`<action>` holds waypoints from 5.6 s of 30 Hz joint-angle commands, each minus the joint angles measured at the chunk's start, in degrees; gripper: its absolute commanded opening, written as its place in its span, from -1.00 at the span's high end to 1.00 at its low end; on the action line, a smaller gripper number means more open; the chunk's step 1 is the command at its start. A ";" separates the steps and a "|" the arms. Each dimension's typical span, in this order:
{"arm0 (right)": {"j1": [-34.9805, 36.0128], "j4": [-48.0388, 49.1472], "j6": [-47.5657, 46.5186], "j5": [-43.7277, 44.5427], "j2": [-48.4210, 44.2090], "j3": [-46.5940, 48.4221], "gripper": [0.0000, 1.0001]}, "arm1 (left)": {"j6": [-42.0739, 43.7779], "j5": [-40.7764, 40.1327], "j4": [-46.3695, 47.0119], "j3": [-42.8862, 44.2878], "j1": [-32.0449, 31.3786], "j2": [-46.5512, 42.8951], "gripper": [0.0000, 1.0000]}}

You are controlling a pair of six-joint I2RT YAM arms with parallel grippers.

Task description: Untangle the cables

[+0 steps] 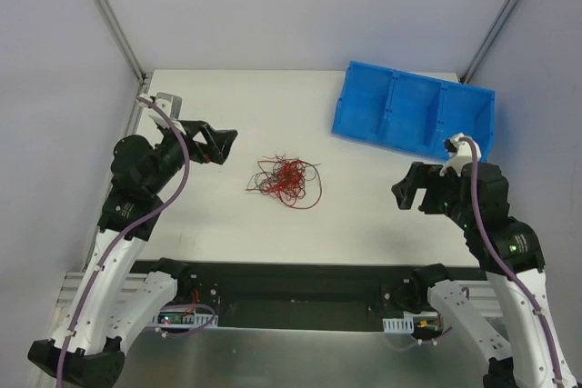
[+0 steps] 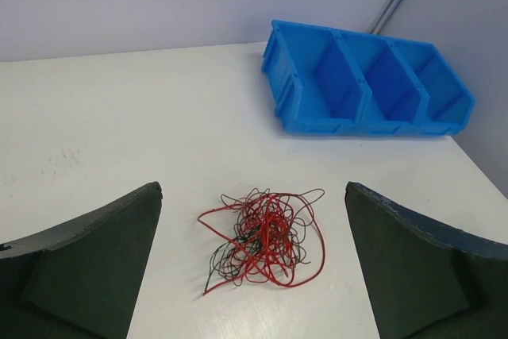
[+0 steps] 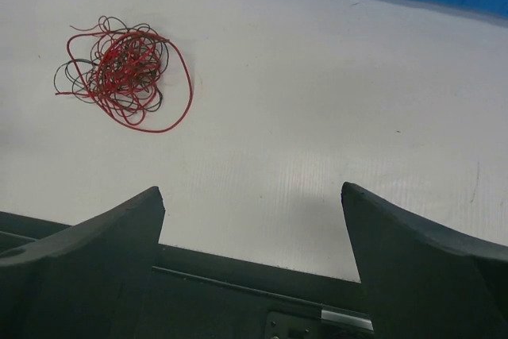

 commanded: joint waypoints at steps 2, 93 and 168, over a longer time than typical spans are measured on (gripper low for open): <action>2.16 10.83 2.11 -7.35 4.10 -5.25 -0.92 | -1.05 1.22 0.10 -0.43 -0.55 1.22 -0.98; 17.72 36.02 27.01 -5.88 26.52 5.68 0.99 | -3.87 -9.33 -21.96 16.79 -19.97 65.03 -0.77; 14.56 18.41 10.39 -2.16 24.47 -8.69 0.99 | -2.02 12.02 -19.15 23.03 -8.01 38.22 -0.92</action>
